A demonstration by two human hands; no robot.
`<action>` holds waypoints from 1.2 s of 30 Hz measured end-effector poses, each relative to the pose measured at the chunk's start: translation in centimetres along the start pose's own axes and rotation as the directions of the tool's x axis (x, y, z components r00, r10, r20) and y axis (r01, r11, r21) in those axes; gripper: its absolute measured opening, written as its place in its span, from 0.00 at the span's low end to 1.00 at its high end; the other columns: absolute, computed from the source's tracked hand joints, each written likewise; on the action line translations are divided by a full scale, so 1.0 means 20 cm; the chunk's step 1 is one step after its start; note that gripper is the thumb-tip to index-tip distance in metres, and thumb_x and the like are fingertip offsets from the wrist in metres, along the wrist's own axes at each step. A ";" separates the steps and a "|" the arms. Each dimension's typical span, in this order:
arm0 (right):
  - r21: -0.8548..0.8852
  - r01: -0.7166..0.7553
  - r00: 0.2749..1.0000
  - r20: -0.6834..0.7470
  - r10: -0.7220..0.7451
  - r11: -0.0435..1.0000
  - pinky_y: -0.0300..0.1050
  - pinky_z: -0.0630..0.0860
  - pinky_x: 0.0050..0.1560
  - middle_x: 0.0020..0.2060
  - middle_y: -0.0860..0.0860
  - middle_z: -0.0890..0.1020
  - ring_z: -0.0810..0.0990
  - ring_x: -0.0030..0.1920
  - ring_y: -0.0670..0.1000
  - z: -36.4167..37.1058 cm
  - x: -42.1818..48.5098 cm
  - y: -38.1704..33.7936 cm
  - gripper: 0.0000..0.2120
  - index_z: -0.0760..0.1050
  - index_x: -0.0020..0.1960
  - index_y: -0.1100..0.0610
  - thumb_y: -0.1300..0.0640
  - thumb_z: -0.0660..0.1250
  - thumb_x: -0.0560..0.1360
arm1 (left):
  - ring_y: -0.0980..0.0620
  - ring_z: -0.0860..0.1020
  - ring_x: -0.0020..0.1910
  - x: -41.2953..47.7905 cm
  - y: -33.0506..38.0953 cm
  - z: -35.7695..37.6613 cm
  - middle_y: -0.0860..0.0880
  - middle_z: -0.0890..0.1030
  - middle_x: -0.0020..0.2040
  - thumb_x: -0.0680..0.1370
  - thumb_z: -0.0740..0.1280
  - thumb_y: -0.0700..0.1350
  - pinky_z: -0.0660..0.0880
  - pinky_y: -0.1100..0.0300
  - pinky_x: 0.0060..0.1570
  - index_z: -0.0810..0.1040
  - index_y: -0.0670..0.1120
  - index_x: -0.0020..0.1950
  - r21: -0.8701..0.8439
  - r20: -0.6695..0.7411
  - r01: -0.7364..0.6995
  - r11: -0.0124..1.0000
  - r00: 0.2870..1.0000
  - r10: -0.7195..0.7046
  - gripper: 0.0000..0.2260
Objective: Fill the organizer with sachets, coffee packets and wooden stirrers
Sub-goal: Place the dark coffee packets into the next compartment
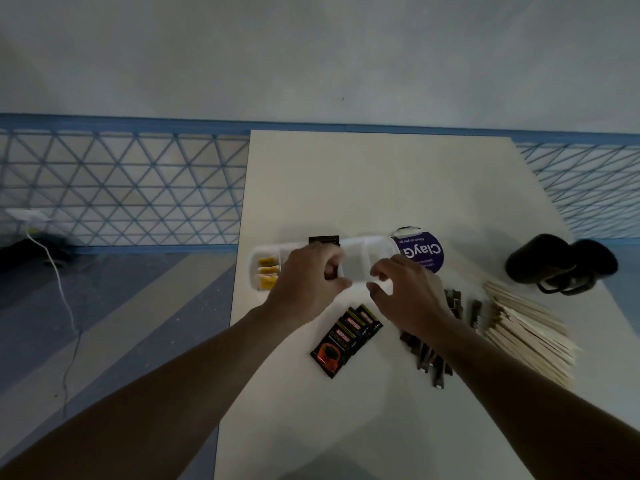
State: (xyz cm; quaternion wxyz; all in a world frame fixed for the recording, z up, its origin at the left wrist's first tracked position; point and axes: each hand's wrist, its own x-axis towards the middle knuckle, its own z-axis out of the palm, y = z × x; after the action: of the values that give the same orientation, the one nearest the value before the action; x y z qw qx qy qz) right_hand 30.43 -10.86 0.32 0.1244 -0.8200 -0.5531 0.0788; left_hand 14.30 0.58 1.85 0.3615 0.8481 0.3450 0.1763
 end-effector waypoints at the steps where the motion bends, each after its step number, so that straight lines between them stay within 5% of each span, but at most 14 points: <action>1: 0.016 -0.018 1.000 0.026 0.018 1.000 0.40 0.73 0.39 0.49 0.45 0.83 0.80 0.43 0.45 0.01 -0.04 0.01 0.11 0.80 0.56 0.51 0.48 0.70 0.76 | 0.59 0.79 0.43 -0.03 0.00 0.02 0.54 0.82 0.48 0.70 0.77 0.47 0.78 0.62 0.45 0.80 0.47 0.56 -0.007 0.038 0.004 1.000 0.999 -0.004 0.16; 5: 0.123 -0.123 0.984 0.148 0.104 0.985 0.43 0.79 0.45 0.49 0.48 0.83 0.79 0.43 0.45 0.10 -0.17 0.03 0.13 0.80 0.58 0.53 0.50 0.69 0.76 | 0.58 0.79 0.44 -0.17 -0.05 0.13 0.53 0.82 0.47 0.73 0.74 0.46 0.77 0.65 0.45 0.80 0.47 0.57 0.028 0.185 0.047 0.999 0.981 -0.051 0.14; 10: 0.185 -0.268 0.941 0.263 0.215 0.946 0.48 0.75 0.57 0.59 0.55 0.79 0.78 0.58 0.53 0.21 -0.26 0.00 0.25 0.72 0.69 0.58 0.48 0.69 0.76 | 0.47 0.78 0.54 -0.33 -0.14 0.25 0.46 0.78 0.57 0.72 0.74 0.49 0.77 0.56 0.51 0.75 0.44 0.63 0.236 0.251 0.223 0.946 0.926 -0.281 0.22; 16: 0.224 -0.362 0.897 0.347 0.273 0.905 0.47 0.73 0.54 0.58 0.54 0.75 0.75 0.57 0.55 0.27 -0.26 -0.09 0.23 0.72 0.67 0.57 0.46 0.68 0.77 | 0.44 0.76 0.55 -0.43 -0.14 0.33 0.46 0.70 0.55 0.73 0.70 0.47 0.73 0.57 0.54 0.67 0.51 0.73 0.265 0.252 0.236 0.935 0.919 -0.304 0.28; 19: 0.239 -0.315 0.906 0.363 0.217 0.918 0.46 0.74 0.47 0.51 0.51 0.77 0.76 0.50 0.52 0.30 -0.27 -0.15 0.15 0.75 0.59 0.53 0.46 0.66 0.77 | 0.47 0.74 0.50 -0.44 -0.14 0.34 0.49 0.68 0.50 0.75 0.68 0.45 0.73 0.59 0.50 0.70 0.52 0.69 0.221 0.224 0.220 0.950 0.937 -0.269 0.23; 30: 0.355 -0.194 0.928 0.368 0.054 0.914 0.38 0.70 0.35 0.41 0.51 0.82 0.79 0.42 0.52 0.20 -0.26 -0.22 0.09 0.78 0.53 0.57 0.62 0.62 0.77 | 0.46 0.78 0.50 -0.42 -0.18 0.29 0.48 0.77 0.50 0.71 0.73 0.52 0.77 0.51 0.50 0.77 0.47 0.54 0.188 0.259 0.271 0.944 0.914 -0.314 0.15; 36: 0.442 -0.228 0.950 0.298 0.097 0.867 0.34 0.71 0.34 0.41 0.47 0.82 0.79 0.37 0.43 0.09 -0.15 -0.19 0.08 0.79 0.54 0.49 0.59 0.68 0.77 | 0.52 0.84 0.41 -0.31 -0.10 0.14 0.49 0.83 0.51 0.75 0.73 0.48 0.80 0.59 0.44 0.76 0.46 0.56 0.002 0.318 0.291 0.957 0.907 -0.276 0.13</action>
State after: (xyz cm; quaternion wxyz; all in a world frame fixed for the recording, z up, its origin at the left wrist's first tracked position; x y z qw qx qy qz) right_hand 25.43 -12.13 -0.31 0.2374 -0.7909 -0.4571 0.3304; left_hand 10.62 -4.20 -1.89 0.4527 0.7977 0.3983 -0.0076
